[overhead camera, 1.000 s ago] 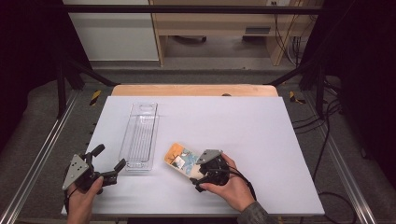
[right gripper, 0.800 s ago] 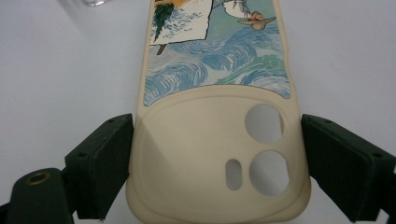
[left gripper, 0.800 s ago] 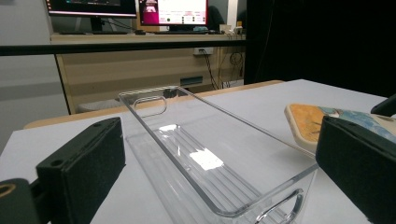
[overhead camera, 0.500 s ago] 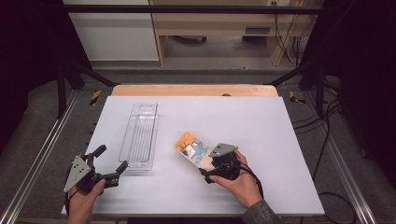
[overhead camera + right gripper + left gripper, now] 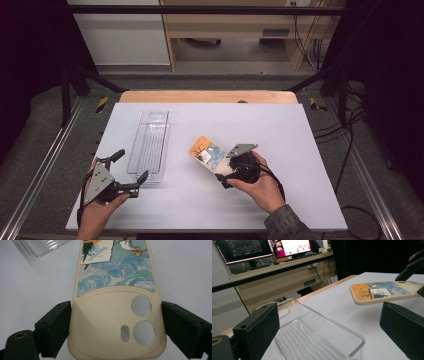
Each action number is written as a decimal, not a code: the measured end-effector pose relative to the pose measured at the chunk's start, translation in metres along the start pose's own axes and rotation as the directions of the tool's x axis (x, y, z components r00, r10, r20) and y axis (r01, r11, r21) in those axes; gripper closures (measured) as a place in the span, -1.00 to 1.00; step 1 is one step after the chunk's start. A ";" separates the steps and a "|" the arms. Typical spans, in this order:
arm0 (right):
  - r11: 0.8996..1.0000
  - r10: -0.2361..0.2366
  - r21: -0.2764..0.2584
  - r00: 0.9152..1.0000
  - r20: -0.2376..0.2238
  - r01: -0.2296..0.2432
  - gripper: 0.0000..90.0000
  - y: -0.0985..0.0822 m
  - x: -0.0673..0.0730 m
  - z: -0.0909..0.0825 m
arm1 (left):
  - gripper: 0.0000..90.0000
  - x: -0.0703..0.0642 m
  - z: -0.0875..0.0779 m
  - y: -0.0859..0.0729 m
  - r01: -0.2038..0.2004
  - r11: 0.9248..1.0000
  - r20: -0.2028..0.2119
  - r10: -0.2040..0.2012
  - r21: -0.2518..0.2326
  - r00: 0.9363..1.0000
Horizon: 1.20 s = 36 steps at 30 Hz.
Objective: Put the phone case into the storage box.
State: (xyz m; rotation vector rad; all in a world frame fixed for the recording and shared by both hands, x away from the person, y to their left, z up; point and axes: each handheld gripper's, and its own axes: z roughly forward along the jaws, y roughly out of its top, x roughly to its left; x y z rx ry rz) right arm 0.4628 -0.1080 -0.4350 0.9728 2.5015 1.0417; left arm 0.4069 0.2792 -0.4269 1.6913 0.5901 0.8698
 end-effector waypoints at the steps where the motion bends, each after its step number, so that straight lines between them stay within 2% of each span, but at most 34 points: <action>1: 1.000 0.004 0.006 1.000 -0.004 -0.004 -0.72 0.002 -0.001 0.000 | -0.93 -0.001 0.005 0.005 -0.014 1.000 0.000 0.014 0.012 1.000; 3: 1.000 0.016 0.021 1.000 -0.014 -0.016 -0.72 0.009 -0.005 -0.001 | -0.92 -0.003 0.016 0.013 -0.040 0.999 0.008 0.040 0.033 0.999; 8: 0.999 0.027 0.039 0.999 -0.029 -0.025 -0.72 0.023 -0.013 -0.004 | -0.91 -0.009 0.039 0.032 -0.109 0.993 0.041 0.108 0.041 0.993; 11: 0.998 0.030 0.053 0.999 -0.039 -0.028 -0.72 0.029 -0.017 -0.005 | -0.91 -0.012 0.051 0.039 -0.161 0.986 0.053 0.158 0.050 0.986; 14: 0.997 0.042 0.067 0.998 -0.041 -0.039 -0.72 0.033 -0.020 -0.008 | -0.90 -0.015 0.060 0.043 -0.195 0.979 0.059 0.192 0.061 0.980; 15: 0.997 0.045 0.066 0.998 -0.042 -0.042 -0.72 0.035 -0.021 -0.009 | -0.90 -0.017 0.063 0.044 -0.213 0.975 0.060 0.209 0.064 0.976; 16: 0.997 0.045 0.068 0.998 -0.045 -0.042 -0.72 0.036 -0.022 -0.010 | -0.90 -0.019 0.066 0.045 -0.240 0.968 0.063 0.236 0.071 0.970; 19: 0.996 0.051 0.071 0.998 -0.048 -0.048 -0.72 0.040 -0.023 -0.013 | -0.89 -0.023 0.072 0.048 -0.277 0.958 0.071 0.272 0.073 0.960; 20: 0.996 0.052 0.073 0.997 -0.050 -0.049 -0.72 0.041 -0.023 -0.014 | -0.89 -0.025 0.075 0.049 -0.285 0.956 0.076 0.279 0.076 0.957; 21: 0.996 0.049 0.073 0.998 -0.049 -0.046 -0.72 0.041 -0.023 -0.014 | -0.88 -0.026 0.077 0.050 -0.282 0.956 0.080 0.276 0.078 0.958; 22: 0.996 0.048 0.075 0.998 -0.050 -0.044 -0.72 0.042 -0.022 -0.015 | -0.88 -0.028 0.079 0.051 -0.299 0.951 0.076 0.293 0.084 0.953; 23: 0.996 0.046 0.075 0.998 -0.050 -0.042 -0.72 0.042 -0.022 -0.014 | -0.88 -0.031 0.081 0.051 -0.328 0.941 0.078 0.321 0.089 0.944; 24: 0.996 0.046 0.076 0.998 -0.049 -0.042 -0.72 0.042 -0.021 -0.015 | -0.88 -0.033 0.083 0.052 -0.342 0.936 0.085 0.335 0.089 0.938; 26: 0.997 0.040 0.070 0.998 -0.050 -0.036 -0.72 0.042 -0.021 -0.015 | -0.87 -0.038 0.087 0.054 -0.347 0.934 0.096 0.339 0.085 0.936; 29: 0.997 0.040 0.067 0.998 -0.050 -0.036 -0.72 0.043 -0.020 -0.016 | -0.87 -0.043 0.092 0.056 -0.366 0.927 0.105 0.357 0.085 0.928; 33: 0.998 0.035 0.063 0.998 -0.054 -0.031 -0.72 0.045 -0.020 -0.018 | -0.86 -0.051 0.099 0.058 -0.415 0.906 0.118 0.404 0.088 0.907; 36: 0.997 0.036 0.066 0.998 -0.051 -0.033 -0.72 0.047 -0.021 -0.021 | -0.82 -0.057 0.104 0.059 -0.432 0.898 0.135 0.419 0.081 0.898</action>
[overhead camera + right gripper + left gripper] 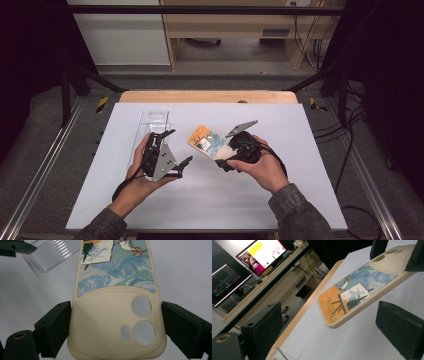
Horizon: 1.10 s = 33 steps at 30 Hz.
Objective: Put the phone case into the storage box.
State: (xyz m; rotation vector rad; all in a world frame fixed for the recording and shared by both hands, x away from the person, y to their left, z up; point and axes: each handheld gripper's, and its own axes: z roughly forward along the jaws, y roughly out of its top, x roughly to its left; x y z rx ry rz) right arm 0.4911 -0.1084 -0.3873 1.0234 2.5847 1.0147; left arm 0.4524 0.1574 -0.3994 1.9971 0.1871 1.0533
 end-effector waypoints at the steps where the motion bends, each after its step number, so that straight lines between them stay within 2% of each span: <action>1: 1.000 -0.003 0.001 1.000 0.002 0.003 -0.72 0.001 0.000 -0.001 | -0.81 -0.002 0.001 0.002 -0.007 1.000 0.004 0.007 -0.008 1.000; 3: 1.000 -0.003 0.001 1.000 -0.001 0.003 -0.72 0.002 0.000 -0.002 | -0.73 -0.006 0.005 0.005 -0.044 0.999 0.003 0.045 -0.019 0.999; 8: 1.000 -0.009 0.006 1.000 0.002 0.009 -0.72 0.006 0.001 -0.003 | -0.72 -0.017 0.015 0.012 -0.084 0.996 0.026 0.085 -0.022 0.996; 13: 1.000 -0.010 0.008 1.000 0.002 0.010 -0.72 0.011 0.003 -0.007 | -0.72 -0.025 0.021 0.013 -0.140 0.990 0.037 0.140 -0.002 0.989; 16: 1.000 -0.019 0.009 1.000 0.000 0.019 -0.72 0.014 0.004 -0.009 | -0.70 -0.028 0.023 0.012 -0.158 0.987 0.036 0.158 0.008 0.987; 18: 1.000 -0.016 0.013 1.000 0.000 0.016 -0.72 0.016 0.004 -0.009 | -0.67 -0.030 0.023 0.012 -0.184 0.983 0.033 0.184 0.012 0.982; 27: 1.000 -0.011 0.017 1.000 -0.010 0.011 -0.73 0.022 0.006 -0.009 | -0.65 -0.035 0.025 0.013 -0.233 0.972 0.004 0.233 0.019 0.973; 33: 1.000 -0.010 0.020 1.000 -0.015 0.010 -0.73 0.026 0.008 -0.008 | -0.58 -0.037 0.026 0.012 -0.241 0.970 -0.007 0.241 0.018 0.971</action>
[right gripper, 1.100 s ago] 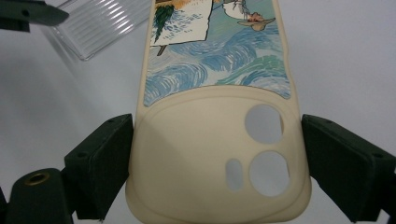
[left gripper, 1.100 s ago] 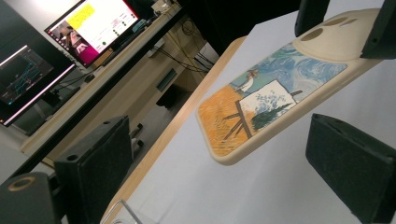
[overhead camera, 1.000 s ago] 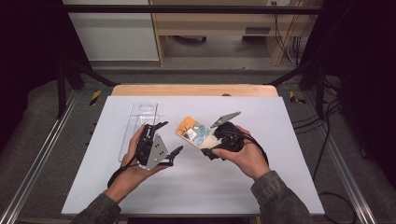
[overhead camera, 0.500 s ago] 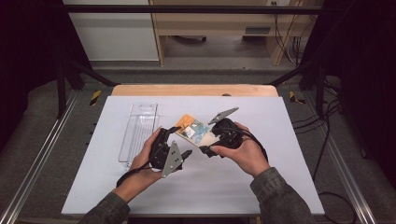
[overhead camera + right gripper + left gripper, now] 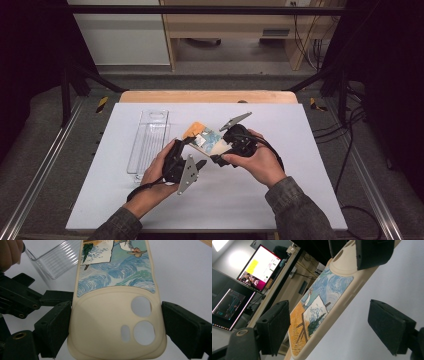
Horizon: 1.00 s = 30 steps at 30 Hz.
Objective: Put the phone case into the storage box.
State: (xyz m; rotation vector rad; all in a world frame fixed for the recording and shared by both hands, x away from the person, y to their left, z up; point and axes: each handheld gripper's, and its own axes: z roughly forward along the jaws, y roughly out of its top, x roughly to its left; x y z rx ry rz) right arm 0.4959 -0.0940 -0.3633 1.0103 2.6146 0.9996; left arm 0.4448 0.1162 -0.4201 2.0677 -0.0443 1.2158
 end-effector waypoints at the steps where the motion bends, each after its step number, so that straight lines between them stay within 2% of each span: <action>1: 1.000 0.001 0.000 1.000 -0.001 -0.001 -0.73 0.000 0.000 0.000 | -0.57 -0.001 0.000 0.000 0.000 1.000 0.000 0.000 0.001 1.000; 9: 1.000 0.016 0.003 1.000 -0.005 -0.016 -0.73 0.001 -0.002 0.002 | -0.30 -0.004 0.000 0.001 -0.038 0.999 0.008 0.038 -0.002 0.999; 12: 1.000 0.023 0.003 1.000 -0.011 -0.023 -0.73 0.002 -0.003 0.003 | -0.21 -0.006 0.002 0.002 -0.069 0.998 0.001 0.069 0.000 0.998; 17: 1.000 0.020 0.003 1.000 -0.011 -0.020 -0.73 0.004 -0.001 0.002 | -0.11 -0.005 0.002 0.002 -0.090 0.996 -0.016 0.090 0.009 0.996; 21: 1.000 0.016 0.006 1.000 -0.018 -0.016 -0.73 0.006 0.001 0.001 | -0.02 -0.006 0.003 0.003 -0.131 0.991 -0.035 0.131 0.018 0.991; 30: 1.000 0.008 0.009 1.000 -0.019 -0.008 -0.73 0.007 0.004 0.000 | 0.09 -0.010 0.005 0.006 -0.170 0.985 -0.050 0.171 0.019 0.984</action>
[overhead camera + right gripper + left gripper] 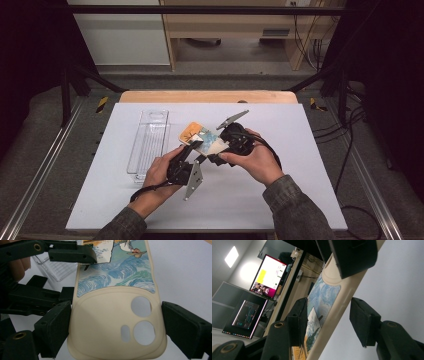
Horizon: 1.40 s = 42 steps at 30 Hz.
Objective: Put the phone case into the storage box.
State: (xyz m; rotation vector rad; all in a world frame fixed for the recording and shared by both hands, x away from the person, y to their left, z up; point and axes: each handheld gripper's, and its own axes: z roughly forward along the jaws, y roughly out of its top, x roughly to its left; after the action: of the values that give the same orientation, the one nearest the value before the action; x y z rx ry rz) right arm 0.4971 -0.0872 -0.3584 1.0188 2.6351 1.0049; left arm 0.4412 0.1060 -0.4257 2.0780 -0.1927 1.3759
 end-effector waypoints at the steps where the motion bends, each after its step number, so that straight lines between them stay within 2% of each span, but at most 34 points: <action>1: 1.000 0.002 0.001 1.000 0.000 -0.002 -0.73 0.000 0.000 0.000 | 0.10 0.000 0.000 0.001 -0.005 1.000 0.000 0.005 -0.001 1.000; 20: 1.000 0.004 0.005 1.000 -0.005 -0.004 -0.73 0.001 -0.001 0.000 | 0.17 -0.001 0.000 0.003 -0.020 1.000 -0.009 0.020 -0.006 1.000; 36: 1.000 0.005 0.003 1.000 -0.013 -0.005 -0.74 0.004 0.001 0.000 | 0.43 0.000 -0.001 0.003 -0.039 0.999 -0.021 0.039 -0.006 0.999; 42: 1.000 0.008 0.002 1.000 -0.017 -0.008 -0.74 0.005 0.000 -0.002 | 0.46 0.001 -0.002 0.004 -0.049 0.999 -0.026 0.049 -0.010 0.998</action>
State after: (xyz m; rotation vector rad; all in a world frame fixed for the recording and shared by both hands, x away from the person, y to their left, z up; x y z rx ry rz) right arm 0.4986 -0.0855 -0.3541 1.0267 2.6478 1.0175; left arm 0.4385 0.1043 -0.4230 2.0578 -0.2411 1.4274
